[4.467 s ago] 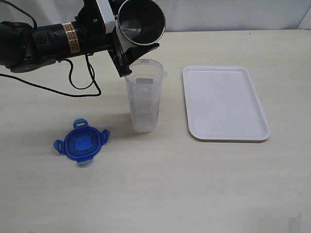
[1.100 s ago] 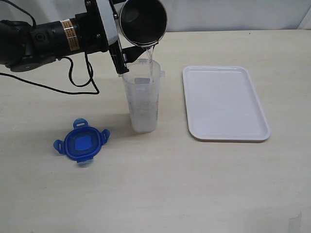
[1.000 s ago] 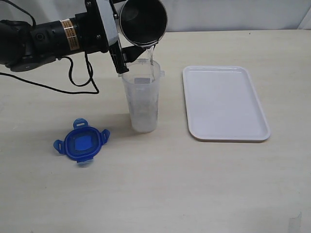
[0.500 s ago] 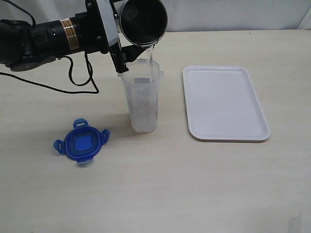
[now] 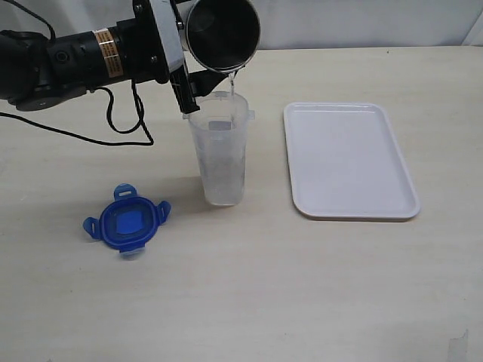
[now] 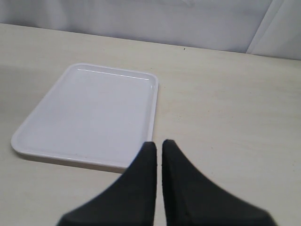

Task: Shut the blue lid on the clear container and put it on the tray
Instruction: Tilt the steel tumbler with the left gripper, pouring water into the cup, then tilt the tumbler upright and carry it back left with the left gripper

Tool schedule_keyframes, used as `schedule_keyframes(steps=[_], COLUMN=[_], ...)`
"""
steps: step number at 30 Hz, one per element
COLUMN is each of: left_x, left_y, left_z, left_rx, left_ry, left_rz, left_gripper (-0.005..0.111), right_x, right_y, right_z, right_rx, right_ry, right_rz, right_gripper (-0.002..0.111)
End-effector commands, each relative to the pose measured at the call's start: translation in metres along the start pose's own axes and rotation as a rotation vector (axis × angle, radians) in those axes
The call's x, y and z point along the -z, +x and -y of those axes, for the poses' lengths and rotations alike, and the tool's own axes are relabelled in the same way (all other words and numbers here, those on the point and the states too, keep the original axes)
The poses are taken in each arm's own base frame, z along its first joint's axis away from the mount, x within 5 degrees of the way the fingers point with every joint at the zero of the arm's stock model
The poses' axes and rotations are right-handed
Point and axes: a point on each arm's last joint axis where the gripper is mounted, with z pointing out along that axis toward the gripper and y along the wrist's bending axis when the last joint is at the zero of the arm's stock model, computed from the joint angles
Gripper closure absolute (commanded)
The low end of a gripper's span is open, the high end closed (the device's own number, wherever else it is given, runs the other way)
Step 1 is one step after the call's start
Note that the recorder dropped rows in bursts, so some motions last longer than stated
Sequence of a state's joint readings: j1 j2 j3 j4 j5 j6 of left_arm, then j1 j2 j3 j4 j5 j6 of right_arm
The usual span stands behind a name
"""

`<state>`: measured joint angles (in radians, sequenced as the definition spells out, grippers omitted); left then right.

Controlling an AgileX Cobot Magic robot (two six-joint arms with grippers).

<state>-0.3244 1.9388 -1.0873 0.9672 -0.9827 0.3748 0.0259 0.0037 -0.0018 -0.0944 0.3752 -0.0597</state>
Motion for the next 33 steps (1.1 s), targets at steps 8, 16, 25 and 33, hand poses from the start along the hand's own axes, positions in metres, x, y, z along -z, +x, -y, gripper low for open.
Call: schedule_keyframes(steps=[8, 16, 25, 33], left_x=[0.0004, 0.0004, 0.0004, 0.0004], left_y=[-0.0038, -0.0036, -0.0036, -0.0029], left_z=[-0.011, -0.0104, -0.0104, -0.0104], left_rx=[-0.022, 0.157, 0.265, 0.292], left_ry=[-0.034, -0.028, -0.028, -0.03], left_rz=[-0.011, -0.011, -0.009, -0.016], left_gripper=[0.107, 0.107, 0.107, 0.107], right_x=[0.0001, 0.0001, 0.0001, 0.0001], right_y=[0.0001, 0.0001, 0.0001, 0.0001], right_z=[-0.0001, -0.0001, -0.0001, -0.0001], right_rx=[-0.011, -0.011, -0.011, -0.011], right_ry=[0.0, 0.0, 0.0, 0.0], right_rz=[0.005, 0.005, 0.005, 0.005], right_gripper=[0.104, 0.104, 0.104, 0.104])
